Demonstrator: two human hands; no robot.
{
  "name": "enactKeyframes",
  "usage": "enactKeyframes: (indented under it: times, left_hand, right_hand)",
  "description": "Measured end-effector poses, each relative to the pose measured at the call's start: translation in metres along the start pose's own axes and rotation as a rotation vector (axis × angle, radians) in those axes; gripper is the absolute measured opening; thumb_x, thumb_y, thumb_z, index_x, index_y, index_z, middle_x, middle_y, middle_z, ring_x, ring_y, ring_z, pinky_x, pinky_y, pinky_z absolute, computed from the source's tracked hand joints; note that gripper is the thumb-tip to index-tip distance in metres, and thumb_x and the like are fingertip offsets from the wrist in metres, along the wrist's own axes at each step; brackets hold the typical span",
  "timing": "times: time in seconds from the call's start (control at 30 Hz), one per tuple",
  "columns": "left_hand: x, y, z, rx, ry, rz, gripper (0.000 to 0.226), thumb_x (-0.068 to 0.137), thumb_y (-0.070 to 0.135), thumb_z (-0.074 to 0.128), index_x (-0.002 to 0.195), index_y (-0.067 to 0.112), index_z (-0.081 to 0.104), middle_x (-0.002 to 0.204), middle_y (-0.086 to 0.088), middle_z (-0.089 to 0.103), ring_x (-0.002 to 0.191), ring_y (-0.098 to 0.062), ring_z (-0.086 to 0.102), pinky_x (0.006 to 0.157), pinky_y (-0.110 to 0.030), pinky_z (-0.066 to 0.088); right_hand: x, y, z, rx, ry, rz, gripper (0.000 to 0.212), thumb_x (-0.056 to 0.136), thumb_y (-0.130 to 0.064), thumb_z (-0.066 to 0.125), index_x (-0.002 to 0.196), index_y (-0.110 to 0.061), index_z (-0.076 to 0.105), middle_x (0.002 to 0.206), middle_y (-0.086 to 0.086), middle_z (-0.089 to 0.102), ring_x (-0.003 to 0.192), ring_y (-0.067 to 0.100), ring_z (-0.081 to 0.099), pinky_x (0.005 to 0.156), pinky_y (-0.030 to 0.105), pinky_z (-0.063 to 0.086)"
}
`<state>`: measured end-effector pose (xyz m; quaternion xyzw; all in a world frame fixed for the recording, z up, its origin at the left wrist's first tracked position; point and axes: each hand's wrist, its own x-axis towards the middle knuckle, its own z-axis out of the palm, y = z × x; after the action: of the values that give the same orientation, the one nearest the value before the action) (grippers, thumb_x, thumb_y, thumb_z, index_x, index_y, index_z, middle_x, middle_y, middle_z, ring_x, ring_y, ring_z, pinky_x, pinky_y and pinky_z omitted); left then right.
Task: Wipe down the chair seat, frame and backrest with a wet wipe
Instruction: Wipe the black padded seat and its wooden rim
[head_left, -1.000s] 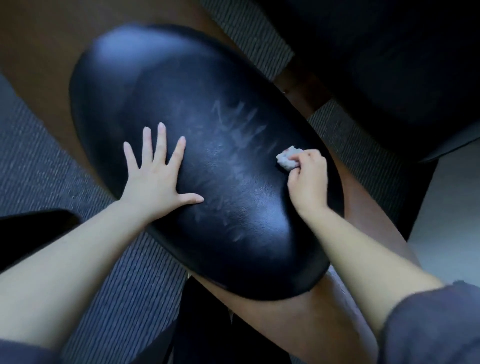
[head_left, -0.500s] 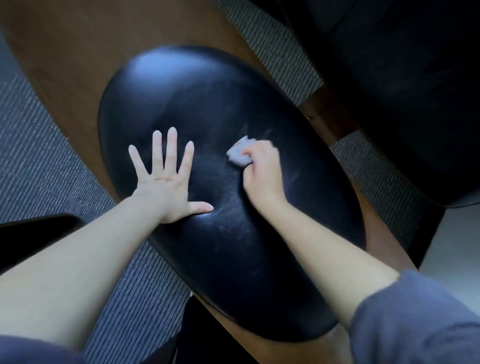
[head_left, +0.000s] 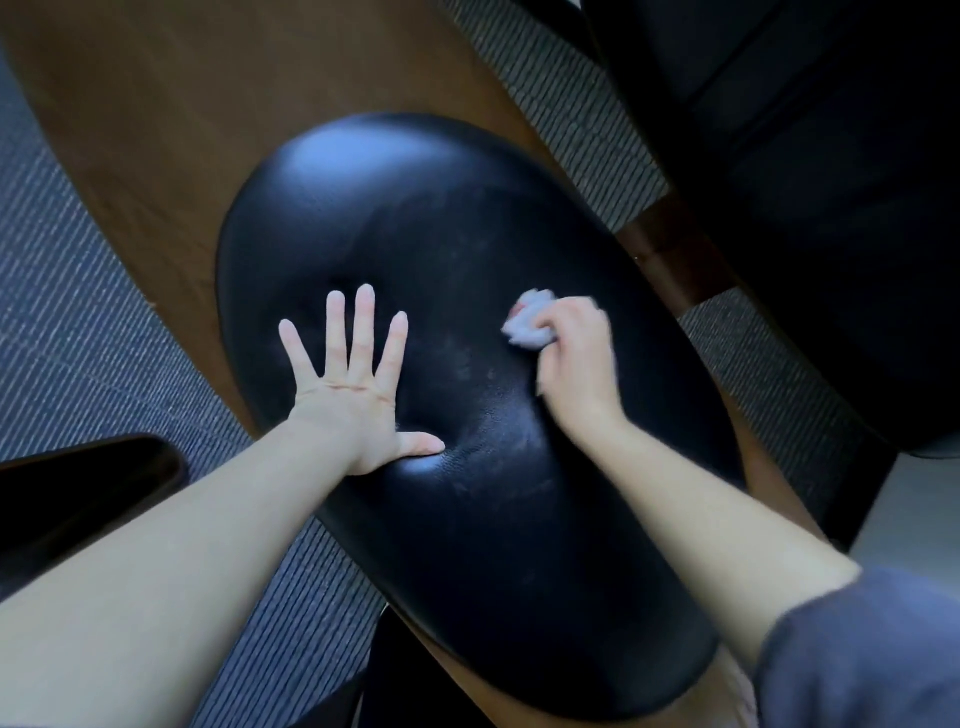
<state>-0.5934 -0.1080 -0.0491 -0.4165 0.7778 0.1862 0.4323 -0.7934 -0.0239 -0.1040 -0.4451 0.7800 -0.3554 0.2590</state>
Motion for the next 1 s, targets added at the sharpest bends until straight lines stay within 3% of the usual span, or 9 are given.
enactKeyframes:
  times: [0.13, 0.23, 0.4, 0.53, 0.63, 0.7, 0.8, 0.9, 1.0]
  left_hand:
    - [0.002, 0.000, 0.004, 0.005, 0.015, -0.006, 0.125, 0.065, 0.095, 0.024, 0.118, 0.016, -0.056, 0.122, -0.020, -0.065, 0.113, -0.041, -0.058, 0.099, -0.074, -0.018]
    - [0.003, -0.001, 0.008, 0.013, 0.044, 0.004, 0.124, 0.065, 0.095, 0.023, 0.118, 0.016, -0.056, 0.125, -0.020, -0.064, 0.113, -0.041, -0.058, 0.099, -0.074, -0.019]
    - [0.002, -0.004, 0.014, -0.022, 0.123, 0.042, 0.125, 0.066, 0.094, 0.027, 0.121, 0.018, -0.054, 0.128, -0.017, -0.063, 0.116, -0.038, -0.058, 0.099, -0.073, -0.021]
    - [0.004, -0.005, 0.017, -0.005, 0.180, 0.055, 0.125, 0.065, 0.095, 0.026, 0.125, 0.018, -0.052, 0.131, -0.018, -0.061, 0.119, -0.039, -0.056, 0.098, -0.072, -0.021]
    - [0.004, -0.005, 0.022, -0.001, 0.241, 0.075, 0.126, 0.065, 0.095, 0.027, 0.134, 0.017, -0.045, 0.136, -0.019, -0.057, 0.124, -0.039, -0.052, 0.099, -0.072, -0.020]
    - [-0.001, -0.005, 0.023, 0.000, 0.315, 0.087, 0.127, 0.067, 0.093, 0.031, 0.144, 0.016, -0.034, 0.143, -0.019, -0.050, 0.132, -0.041, -0.044, 0.102, -0.072, -0.016]
    - [-0.011, -0.016, 0.024, 0.026, 0.428, 0.135, 0.121, 0.071, 0.087, 0.041, 0.154, 0.018, -0.013, 0.154, -0.017, -0.035, 0.143, -0.039, -0.029, 0.111, -0.068, -0.005]
    - [-0.027, -0.044, 0.031, 0.000, 0.498, 0.132, 0.123, 0.068, 0.081, 0.056, 0.156, 0.016, -0.001, 0.157, -0.021, -0.025, 0.146, -0.042, -0.017, 0.117, -0.058, 0.005]
    - [-0.036, -0.061, 0.046, -0.050, 0.512, 0.108, 0.129, 0.066, 0.076, 0.063, 0.155, 0.011, -0.003, 0.158, -0.022, -0.021, 0.147, -0.039, -0.014, 0.119, -0.054, 0.012]
  right_hand:
    - [0.072, 0.015, 0.007, -0.168, 0.335, 0.455, 0.035, 0.073, 0.005, 0.040, 0.093, -0.009, 0.065, 0.107, 0.011, 0.057, 0.097, 0.025, 0.052, 0.085, 0.025, 0.039]
    - [0.095, -0.030, 0.047, 0.020, 0.311, 0.280, 0.031, 0.070, -0.004, 0.039, 0.078, -0.024, 0.061, 0.094, -0.003, 0.059, 0.086, 0.018, 0.058, 0.075, 0.039, 0.053]
    - [0.050, -0.045, 0.050, -0.043, -0.083, -0.167, 0.036, 0.070, 0.009, 0.043, 0.087, -0.013, 0.066, 0.098, -0.002, 0.057, 0.092, 0.020, 0.053, 0.080, 0.024, 0.040]
    - [0.077, 0.002, 0.020, -0.070, 0.138, 0.182, 0.038, 0.061, 0.001, 0.029, 0.071, -0.029, 0.052, 0.094, 0.002, 0.055, 0.066, 0.023, 0.064, 0.051, 0.032, 0.053]
    - [0.071, -0.016, 0.030, -0.076, 0.201, 0.138, 0.040, 0.060, 0.003, 0.030, 0.071, -0.024, 0.057, 0.094, 0.002, 0.062, 0.089, 0.016, 0.064, 0.073, 0.026, 0.053]
    - [0.028, -0.038, 0.045, -0.061, 0.014, -0.082, 0.041, 0.062, 0.010, 0.039, 0.080, -0.015, 0.066, 0.093, 0.003, 0.064, 0.092, 0.012, 0.056, 0.083, 0.019, 0.043]
    - [-0.047, -0.044, 0.032, -0.092, -0.297, -0.259, 0.036, 0.068, 0.011, 0.045, 0.086, -0.012, 0.066, 0.096, -0.004, 0.061, 0.092, 0.018, 0.051, 0.083, 0.027, 0.041]
    - [-0.055, -0.030, 0.012, -0.092, -0.073, -0.047, 0.038, 0.068, 0.012, 0.044, 0.081, -0.013, 0.068, 0.091, -0.019, 0.055, 0.096, 0.004, 0.053, 0.079, 0.015, 0.037]
    - [-0.023, -0.045, 0.034, -0.103, 0.166, 0.298, 0.043, 0.071, 0.011, 0.042, 0.089, -0.015, 0.071, 0.102, 0.000, 0.060, 0.101, 0.021, 0.057, 0.076, 0.014, 0.034]
